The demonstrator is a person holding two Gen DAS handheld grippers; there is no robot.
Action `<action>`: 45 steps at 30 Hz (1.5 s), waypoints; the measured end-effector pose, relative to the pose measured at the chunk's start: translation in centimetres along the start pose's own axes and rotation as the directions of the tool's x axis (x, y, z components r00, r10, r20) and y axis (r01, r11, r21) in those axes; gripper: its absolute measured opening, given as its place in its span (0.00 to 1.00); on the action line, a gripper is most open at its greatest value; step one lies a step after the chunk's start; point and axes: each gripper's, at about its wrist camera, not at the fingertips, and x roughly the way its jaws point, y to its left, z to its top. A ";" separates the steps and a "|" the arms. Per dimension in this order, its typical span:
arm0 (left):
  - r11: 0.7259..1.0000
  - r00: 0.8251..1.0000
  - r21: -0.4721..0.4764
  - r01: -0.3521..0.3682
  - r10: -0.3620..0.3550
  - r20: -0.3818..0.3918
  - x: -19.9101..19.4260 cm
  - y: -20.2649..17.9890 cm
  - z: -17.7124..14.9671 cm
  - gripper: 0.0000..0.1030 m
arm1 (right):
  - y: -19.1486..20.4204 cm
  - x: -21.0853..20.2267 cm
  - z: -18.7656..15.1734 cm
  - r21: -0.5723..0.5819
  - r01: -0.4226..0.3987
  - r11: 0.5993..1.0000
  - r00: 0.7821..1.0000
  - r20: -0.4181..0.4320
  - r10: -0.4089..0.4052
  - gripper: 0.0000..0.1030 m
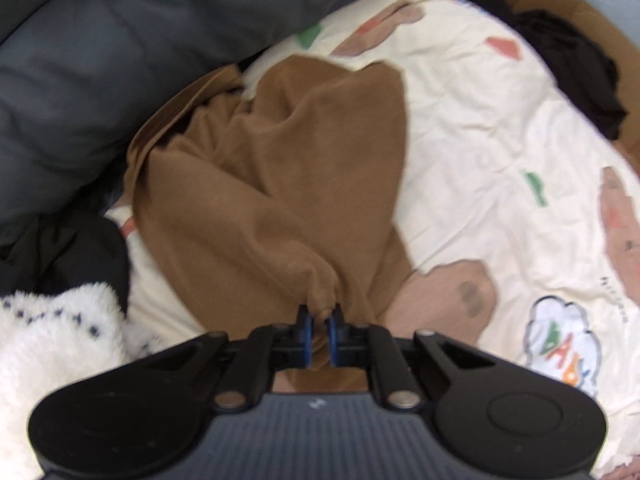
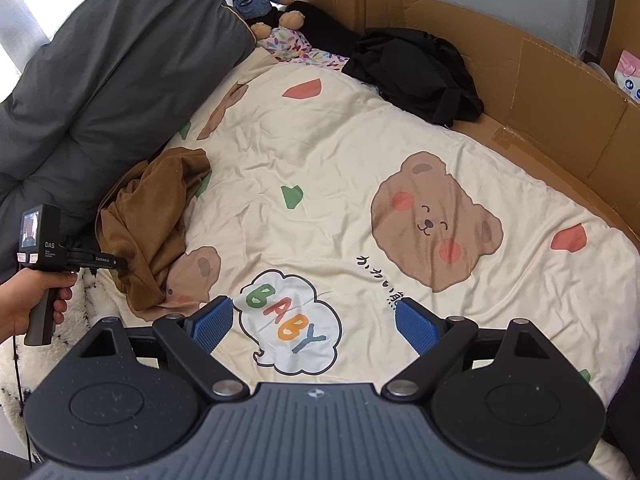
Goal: Fold clothes
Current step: 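Lift the brown garment with the left tool toward the right tool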
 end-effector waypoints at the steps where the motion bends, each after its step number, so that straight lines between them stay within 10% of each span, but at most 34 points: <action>1: 1.000 1.000 0.008 0.029 -0.029 0.012 -0.4 -0.4 0.2 0.07 | 0.0 -0.1 0.0 0.001 -0.001 1.000 1.000 0.001 0.001 0.89; 30: 0.896 0.885 0.169 0.411 -0.436 0.165 -10.5 -14.2 1.7 0.05 | -1.0 -3.3 -0.2 -0.012 0.004 1.000 0.998 0.065 -0.003 0.89; 45: 0.794 0.755 0.159 0.587 -0.607 0.248 -17.8 -19.5 2.3 0.05 | -1.4 -5.8 -0.4 -0.023 -0.019 1.000 0.994 0.112 0.022 0.89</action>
